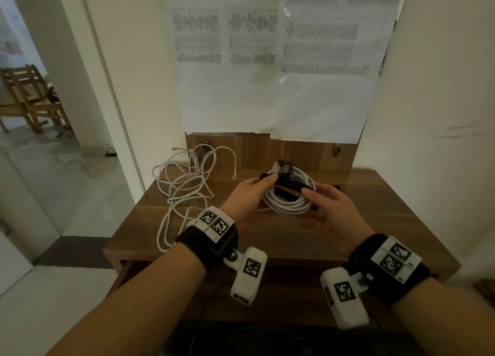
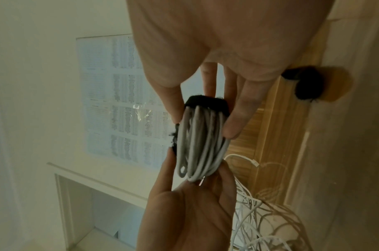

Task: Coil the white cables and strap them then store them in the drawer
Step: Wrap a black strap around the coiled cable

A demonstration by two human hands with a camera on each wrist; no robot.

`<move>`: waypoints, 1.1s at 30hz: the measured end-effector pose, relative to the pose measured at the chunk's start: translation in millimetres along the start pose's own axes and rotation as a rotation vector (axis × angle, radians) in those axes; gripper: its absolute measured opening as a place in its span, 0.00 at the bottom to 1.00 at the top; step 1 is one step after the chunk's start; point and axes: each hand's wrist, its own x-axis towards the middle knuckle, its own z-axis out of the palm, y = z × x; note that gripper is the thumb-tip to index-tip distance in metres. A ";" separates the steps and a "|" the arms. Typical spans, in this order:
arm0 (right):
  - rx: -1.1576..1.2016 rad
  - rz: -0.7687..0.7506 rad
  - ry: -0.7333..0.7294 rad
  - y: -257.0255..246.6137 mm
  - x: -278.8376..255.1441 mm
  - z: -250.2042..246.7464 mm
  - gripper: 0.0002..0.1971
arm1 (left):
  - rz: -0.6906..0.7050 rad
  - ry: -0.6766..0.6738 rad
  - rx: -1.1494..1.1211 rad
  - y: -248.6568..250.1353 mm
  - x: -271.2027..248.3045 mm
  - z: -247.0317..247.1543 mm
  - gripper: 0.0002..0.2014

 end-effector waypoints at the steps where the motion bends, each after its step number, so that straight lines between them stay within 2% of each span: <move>1: -0.014 -0.002 0.018 1.8 -1.2 -1.3 0.27 | -0.003 0.019 0.012 -4.6 0.4 -0.1 0.17; 6: -0.033 0.051 0.137 22.8 -17.4 -18.5 0.19 | -0.114 0.014 -0.036 -37.8 -11.9 2.1 0.14; 11: -0.033 0.157 0.130 51.6 -41.7 -40.0 0.18 | -0.249 -0.002 -0.038 -78.5 -31.5 1.2 0.19; 20: -0.018 0.224 0.186 83.8 -70.3 -65.1 0.18 | -0.315 0.019 -0.073 -126.2 -48.7 19.0 0.17; 24: -0.048 0.223 0.191 89.2 -78.2 -76.2 0.16 | -0.329 -0.002 -0.015 -134.6 -51.4 24.7 0.16; 28: -0.075 0.223 0.189 88.4 -83.5 -91.0 0.15 | -0.324 -0.062 0.171 -133.4 -50.2 31.4 0.18; 33: -0.074 0.214 0.212 87.6 -87.1 -103.6 0.13 | -0.377 -0.122 0.242 -128.6 -46.3 42.3 0.19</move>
